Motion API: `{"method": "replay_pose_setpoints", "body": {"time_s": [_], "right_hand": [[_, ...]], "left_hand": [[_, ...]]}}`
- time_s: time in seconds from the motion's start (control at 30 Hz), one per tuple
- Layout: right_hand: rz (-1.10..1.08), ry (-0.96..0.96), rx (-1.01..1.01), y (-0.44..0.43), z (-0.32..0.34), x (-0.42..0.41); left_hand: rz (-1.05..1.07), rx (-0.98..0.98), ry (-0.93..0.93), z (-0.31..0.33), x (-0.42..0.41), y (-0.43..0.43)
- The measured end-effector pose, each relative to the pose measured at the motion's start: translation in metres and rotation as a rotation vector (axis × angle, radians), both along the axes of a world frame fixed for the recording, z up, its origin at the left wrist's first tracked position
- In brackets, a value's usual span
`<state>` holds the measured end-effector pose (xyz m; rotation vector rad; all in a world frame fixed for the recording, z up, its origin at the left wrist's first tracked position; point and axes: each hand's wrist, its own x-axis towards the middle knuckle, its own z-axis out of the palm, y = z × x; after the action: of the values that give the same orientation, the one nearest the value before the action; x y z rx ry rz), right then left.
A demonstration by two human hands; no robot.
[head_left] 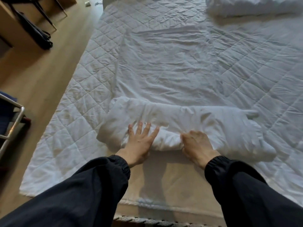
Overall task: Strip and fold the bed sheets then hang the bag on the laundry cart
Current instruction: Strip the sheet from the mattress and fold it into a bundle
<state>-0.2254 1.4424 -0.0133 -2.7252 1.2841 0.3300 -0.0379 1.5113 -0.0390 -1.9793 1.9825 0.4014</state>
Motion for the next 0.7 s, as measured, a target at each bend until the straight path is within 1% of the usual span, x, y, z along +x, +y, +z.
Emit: {"method": "replay_pose_setpoints", "body": {"time_s": [0.07,0.17,0.23,0.27,0.33,0.37,0.47,0.53,0.63,0.7], "right_hand": [[-0.011,0.027,0.068,0.019,0.010,-0.006],[0.031,0.061,0.153,0.038,0.029,-0.011],[0.061,0.055,0.206,0.039,0.045,-0.012],[0.063,0.043,0.232,0.035,0.051,-0.013],[0.049,0.016,0.286,0.022,0.058,-0.017],[0.042,0.002,0.306,0.015,0.059,-0.019],[-0.006,-0.023,0.370,-0.006,0.061,-0.023],[-0.034,-0.029,0.422,-0.020,0.069,-0.022],[-0.069,0.021,0.548,-0.039,0.097,-0.018],[-0.068,0.069,0.642,-0.052,0.110,-0.017]], "left_hand": [[-0.004,0.029,0.040,0.014,-0.006,0.029],[-0.056,0.097,0.066,0.032,-0.006,0.071],[-0.133,0.046,0.052,0.039,0.002,0.085],[-0.175,0.015,0.019,0.041,0.006,0.084],[-0.162,-0.056,-0.018,0.044,0.014,0.069],[-0.144,-0.114,0.002,0.043,0.017,0.059],[-0.064,-0.208,0.100,0.059,0.015,0.033],[-0.055,-0.269,0.106,0.078,0.014,0.021],[-0.111,-0.285,0.112,0.108,0.014,0.006],[-0.101,-0.212,0.188,0.122,0.013,-0.003]]}}
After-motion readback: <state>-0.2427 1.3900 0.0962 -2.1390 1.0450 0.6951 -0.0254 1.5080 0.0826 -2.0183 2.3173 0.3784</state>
